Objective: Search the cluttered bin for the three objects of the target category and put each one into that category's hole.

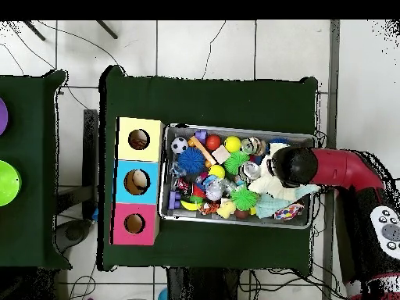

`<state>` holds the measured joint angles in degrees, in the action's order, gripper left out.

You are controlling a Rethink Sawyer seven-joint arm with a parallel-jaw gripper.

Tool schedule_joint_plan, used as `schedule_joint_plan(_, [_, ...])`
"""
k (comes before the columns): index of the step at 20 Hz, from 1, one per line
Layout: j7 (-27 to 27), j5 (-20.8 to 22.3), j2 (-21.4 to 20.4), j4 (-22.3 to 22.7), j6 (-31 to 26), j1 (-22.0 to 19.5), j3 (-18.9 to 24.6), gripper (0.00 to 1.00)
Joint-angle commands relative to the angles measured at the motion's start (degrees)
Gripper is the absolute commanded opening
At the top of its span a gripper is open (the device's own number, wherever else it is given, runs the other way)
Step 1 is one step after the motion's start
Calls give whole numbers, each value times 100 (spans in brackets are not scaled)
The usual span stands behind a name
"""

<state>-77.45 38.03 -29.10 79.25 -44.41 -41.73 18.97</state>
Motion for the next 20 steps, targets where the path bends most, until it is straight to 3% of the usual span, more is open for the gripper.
schedule_joint_plan(1, [1268,527,508,-197,-799,203,-24,100])
schedule_joint_plan(9, [1250,556,461,-154,-836,248,-41,100])
schedule_joint_plan(10, [1259,564,451,-145,-837,249,-45,0])
schedule_joint_plan(20, [1242,597,395,-15,-773,224,-14,0])
